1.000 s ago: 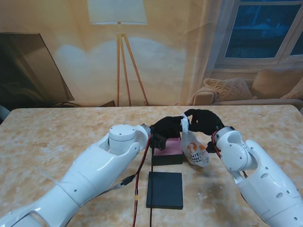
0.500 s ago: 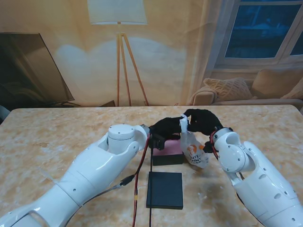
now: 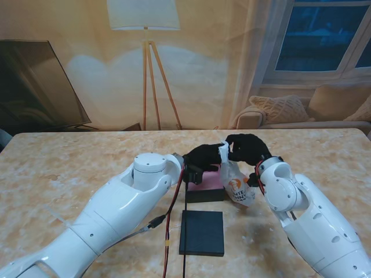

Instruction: Pack mini donuts into a plastic bag, tie the opening and put the bag into the gift box

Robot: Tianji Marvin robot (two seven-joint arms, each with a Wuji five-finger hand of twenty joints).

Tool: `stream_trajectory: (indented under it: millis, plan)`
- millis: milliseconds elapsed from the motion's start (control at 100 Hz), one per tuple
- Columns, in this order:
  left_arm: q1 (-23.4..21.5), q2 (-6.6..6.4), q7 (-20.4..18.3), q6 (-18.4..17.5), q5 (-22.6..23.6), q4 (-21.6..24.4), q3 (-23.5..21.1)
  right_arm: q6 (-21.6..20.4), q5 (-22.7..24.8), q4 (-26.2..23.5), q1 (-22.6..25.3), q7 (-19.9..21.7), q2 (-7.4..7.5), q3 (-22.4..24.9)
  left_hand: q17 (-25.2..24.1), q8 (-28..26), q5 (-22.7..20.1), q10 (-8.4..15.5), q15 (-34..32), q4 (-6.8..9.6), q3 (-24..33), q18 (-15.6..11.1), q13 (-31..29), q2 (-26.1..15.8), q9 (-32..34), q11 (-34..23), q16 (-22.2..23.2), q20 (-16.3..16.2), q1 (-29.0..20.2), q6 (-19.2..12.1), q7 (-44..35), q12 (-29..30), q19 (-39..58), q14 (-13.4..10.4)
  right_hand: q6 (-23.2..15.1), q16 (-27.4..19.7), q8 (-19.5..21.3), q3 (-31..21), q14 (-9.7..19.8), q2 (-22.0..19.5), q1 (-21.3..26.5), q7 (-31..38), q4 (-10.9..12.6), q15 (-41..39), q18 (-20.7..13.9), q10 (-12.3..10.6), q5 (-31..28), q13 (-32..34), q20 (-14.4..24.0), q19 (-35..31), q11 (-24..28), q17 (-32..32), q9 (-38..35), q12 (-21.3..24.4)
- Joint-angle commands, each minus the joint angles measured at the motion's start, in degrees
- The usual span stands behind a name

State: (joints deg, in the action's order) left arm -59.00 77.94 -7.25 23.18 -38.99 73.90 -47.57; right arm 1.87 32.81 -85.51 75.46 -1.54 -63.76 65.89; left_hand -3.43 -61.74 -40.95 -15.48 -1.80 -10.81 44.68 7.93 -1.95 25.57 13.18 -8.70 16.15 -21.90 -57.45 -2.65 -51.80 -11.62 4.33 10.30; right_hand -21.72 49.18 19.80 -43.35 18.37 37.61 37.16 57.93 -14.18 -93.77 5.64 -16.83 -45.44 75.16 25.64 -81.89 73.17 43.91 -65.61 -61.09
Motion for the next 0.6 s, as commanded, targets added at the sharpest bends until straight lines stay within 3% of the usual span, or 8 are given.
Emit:
stream_trajectory:
  millis: [0,100,390,590]
  plan:
    - [-0.4,0.40,-1.5,0.3,0.4,0.5,0.5,0.2,-1.1,-0.8,0.2,0.9,-0.76,0.2,-0.4,1.4,-3.8,-0.2,0.5,0.75,1.6,0.0,0.8,0.0,-0.1,0.6,0.2,-1.2,-0.8,3.5,-0.5,0.6,0.5,0.4,-3.7,0.6,1.1,-1.8,0.6,-1.4,1.9,2.5,-0.6,-1.7,0.0,0.5,-2.8,0.9,-0.4,0.1,6.7,-0.9,-2.4,-2.7]
    - [-0.4,0.31,-1.7,0.4,0.7,0.4,0.5,0.7,-2.4,-1.6,0.6,2.2,-0.63,0.9,-0.4,1.5,-3.8,-0.4,0.1,0.70,1.6,0.0,0.7,0.0,0.6,0.4,0.6,-1.6,-0.8,3.8,-0.6,0.3,0.8,0.5,-3.0,0.7,2.8,-4.1,0.4,-1.0,1.5,3.3,-0.1,-1.8,0.3,0.8,-4.0,0.9,-0.1,0.2,6.6,-1.3,-2.5,-3.4]
    - [-0.6,-0.22,-1.8,0.5,1.8,1.1,0.1,2.5,-7.9,-4.5,2.6,6.3,-0.30,4.5,0.8,1.4,-3.5,0.8,-1.2,0.72,1.1,-0.4,0.4,0.0,1.4,-0.7,3.6,-4.5,-1.6,5.4,-1.2,-2.3,2.8,0.4,1.4,0.7,17.2,-7.9,0.1,-2.6,1.1,-1.6,1.3,-1.8,0.7,0.2,-4.6,0.8,0.6,-0.1,5.8,-1.3,-2.2,-5.5]
    - [-0.4,-0.56,-2.5,0.7,2.6,1.1,0.0,3.7,-11.7,-5.5,3.1,9.1,-0.05,6.5,1.9,1.0,-3.3,0.9,-2.2,0.69,0.8,-0.2,-0.2,-0.2,2.1,-1.7,4.4,-5.7,-2.1,6.7,-1.6,-3.7,3.6,0.7,3.5,0.9,23.1,-12.1,0.2,-1.4,-0.3,-2.6,2.4,-1.9,1.2,0.1,-5.6,0.9,0.6,-0.6,5.5,-0.7,-2.4,-6.2]
